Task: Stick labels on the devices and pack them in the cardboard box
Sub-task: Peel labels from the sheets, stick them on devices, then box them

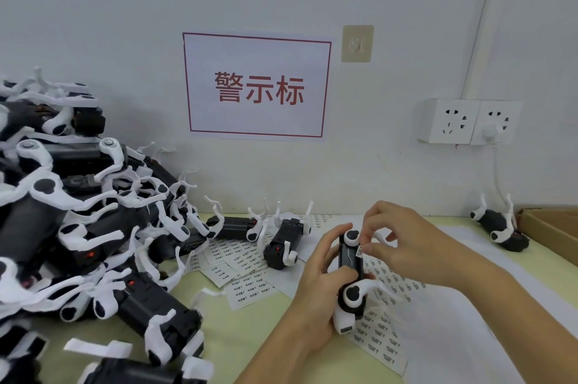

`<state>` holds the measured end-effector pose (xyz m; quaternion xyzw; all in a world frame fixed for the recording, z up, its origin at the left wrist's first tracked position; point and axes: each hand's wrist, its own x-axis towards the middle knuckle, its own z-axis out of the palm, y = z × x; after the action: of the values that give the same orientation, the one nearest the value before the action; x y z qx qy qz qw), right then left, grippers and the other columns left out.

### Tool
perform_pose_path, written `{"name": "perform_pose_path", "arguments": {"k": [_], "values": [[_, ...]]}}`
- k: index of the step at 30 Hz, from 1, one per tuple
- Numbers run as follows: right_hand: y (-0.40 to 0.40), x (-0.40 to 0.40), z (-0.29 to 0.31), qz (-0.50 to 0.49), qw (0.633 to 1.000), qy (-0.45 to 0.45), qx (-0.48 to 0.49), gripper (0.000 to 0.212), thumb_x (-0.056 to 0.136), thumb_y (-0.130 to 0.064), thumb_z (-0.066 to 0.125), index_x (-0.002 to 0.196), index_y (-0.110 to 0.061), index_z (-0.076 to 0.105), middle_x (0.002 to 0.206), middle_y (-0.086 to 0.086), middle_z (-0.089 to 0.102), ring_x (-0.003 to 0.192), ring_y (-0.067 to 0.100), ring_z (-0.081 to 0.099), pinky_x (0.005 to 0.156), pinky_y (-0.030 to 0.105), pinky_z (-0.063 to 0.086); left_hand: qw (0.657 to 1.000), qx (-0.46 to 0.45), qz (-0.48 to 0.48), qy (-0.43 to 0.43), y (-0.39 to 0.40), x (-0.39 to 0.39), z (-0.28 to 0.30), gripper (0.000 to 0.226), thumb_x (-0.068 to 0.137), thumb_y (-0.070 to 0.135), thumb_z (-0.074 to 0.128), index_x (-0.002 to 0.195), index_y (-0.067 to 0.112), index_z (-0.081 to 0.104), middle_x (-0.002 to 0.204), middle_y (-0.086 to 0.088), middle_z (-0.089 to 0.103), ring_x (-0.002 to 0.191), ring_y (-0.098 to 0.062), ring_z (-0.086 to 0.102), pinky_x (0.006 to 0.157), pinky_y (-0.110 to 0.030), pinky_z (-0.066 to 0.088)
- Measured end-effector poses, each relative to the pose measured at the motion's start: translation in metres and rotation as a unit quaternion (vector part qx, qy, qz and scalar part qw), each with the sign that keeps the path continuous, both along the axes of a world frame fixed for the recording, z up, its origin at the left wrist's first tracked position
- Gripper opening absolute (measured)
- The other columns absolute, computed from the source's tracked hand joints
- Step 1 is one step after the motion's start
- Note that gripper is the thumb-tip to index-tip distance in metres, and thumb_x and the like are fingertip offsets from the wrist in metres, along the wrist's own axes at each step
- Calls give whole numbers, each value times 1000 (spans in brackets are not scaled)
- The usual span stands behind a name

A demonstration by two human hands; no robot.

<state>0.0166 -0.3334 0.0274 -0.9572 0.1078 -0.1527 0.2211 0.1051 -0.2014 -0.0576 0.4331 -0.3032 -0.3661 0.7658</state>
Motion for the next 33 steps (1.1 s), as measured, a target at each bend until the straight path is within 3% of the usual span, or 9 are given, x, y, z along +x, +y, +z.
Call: {"name": "perform_pose_path", "arguments": {"k": [8,14,18,33], "values": [[6,1,0,-6,999,21,-37,27,93,-22,67,69,-33,61,101,-18,48,93,-2,49,74,15,33,1000,5,6,11,2,-3,2,63,90,-14,44,124,34,66,131,-13,62,92,-34,65,70,-36,52],[11,2,1,-12,998,3,-61,31,91,-19,68,66,-33,59,99,-19,47,94,-3,50,81,22,41,1000,4,10,24,2,-4,7,60,91,-15,43,121,32,68,128,-12,64,94,-35,63,70,-37,52],[13,3,0,-13,997,-4,-78,31,91,-18,68,64,-33,59,99,-19,46,93,-3,48,81,25,44,999,3,15,28,2,-4,7,61,91,-15,43,120,32,69,126,-12,65,95,-34,64,75,-40,52],[14,3,-1,-14,996,-13,-85,28,90,-16,67,66,-30,61,96,-19,46,89,1,50,79,31,48,999,1,33,25,2,-6,6,56,91,-12,51,120,33,69,127,-9,65,89,-31,69,68,-34,56]]}}
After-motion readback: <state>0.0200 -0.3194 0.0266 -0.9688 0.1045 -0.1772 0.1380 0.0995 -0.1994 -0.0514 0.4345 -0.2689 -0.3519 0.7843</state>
